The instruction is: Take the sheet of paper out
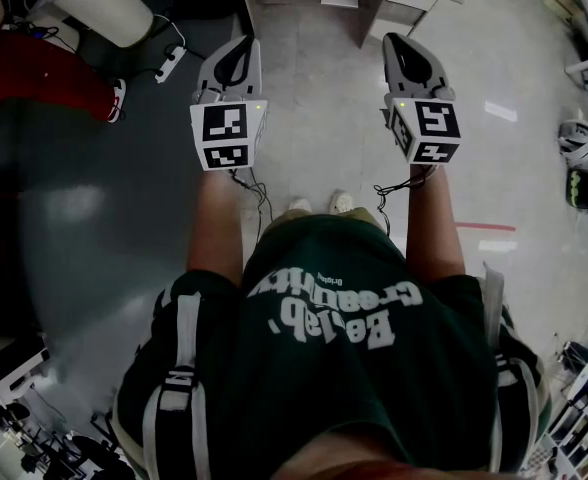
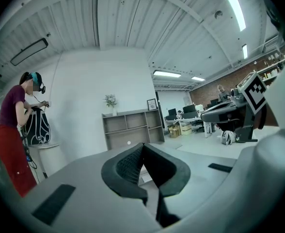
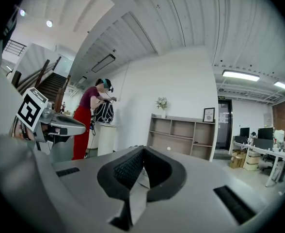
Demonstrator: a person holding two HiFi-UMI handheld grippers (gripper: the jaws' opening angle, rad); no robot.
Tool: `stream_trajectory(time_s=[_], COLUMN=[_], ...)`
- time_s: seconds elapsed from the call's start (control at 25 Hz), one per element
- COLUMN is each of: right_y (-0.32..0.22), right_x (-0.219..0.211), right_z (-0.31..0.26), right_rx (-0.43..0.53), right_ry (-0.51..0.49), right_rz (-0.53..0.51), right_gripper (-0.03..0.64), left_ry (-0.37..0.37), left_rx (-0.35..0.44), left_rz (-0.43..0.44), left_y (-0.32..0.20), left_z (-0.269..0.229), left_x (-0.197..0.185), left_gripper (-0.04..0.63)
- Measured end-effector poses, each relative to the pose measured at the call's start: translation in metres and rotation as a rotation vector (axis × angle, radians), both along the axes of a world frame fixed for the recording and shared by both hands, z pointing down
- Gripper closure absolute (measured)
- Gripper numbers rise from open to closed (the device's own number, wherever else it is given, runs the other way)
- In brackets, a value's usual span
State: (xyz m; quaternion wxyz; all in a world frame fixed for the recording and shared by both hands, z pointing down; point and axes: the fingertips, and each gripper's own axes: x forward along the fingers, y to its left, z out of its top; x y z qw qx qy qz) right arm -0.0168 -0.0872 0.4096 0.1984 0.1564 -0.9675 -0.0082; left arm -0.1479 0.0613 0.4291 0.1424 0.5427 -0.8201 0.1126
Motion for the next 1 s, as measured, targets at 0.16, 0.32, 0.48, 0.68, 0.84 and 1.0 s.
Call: stream_trajectory(time_s=[0.16,0.32,0.48,0.68,0.84,1.0], right_y=[0.003,0.003,0.008,0.012,0.011,0.011], right_x=[0.0,-0.001,-0.001,0.0,-0.002,-0.005], right_z=[0.0,0.0,0.0,0.002,-0.001,-0.003], right_rx=[0.0,-0.002,0.0,-0.018,-0.018,-0.017], right_ry=[-0.006,-0.014,-0.018,-0.026,-0.041,-0.047], right_rz=[0.001,0.011,0.009,0.007,0.007,0.0], right_gripper=[0.584,0.584,0.584,0.584,0.584,0.584], left_ry=[-0.006,-0.01,-0.012,-0.012,-0.013,-0.014], left_rx=[-0.002,-0.001,0.003,0.002,0.002,0.01], left_rz=[0.012,0.028,0.04,0.056,0.062,0.061], left_y=[0.0,-0.001,-0.003,-0.003,-0.004,-0.007], left_z=[-0.001,-0.002,-0.006,-0.006,-0.006,-0.008], left_x=[-0.001,0.001,0.003,0.007,0.006,0.005], left_gripper=[0.577,0.577,0.577,0.577,0.577,0.577])
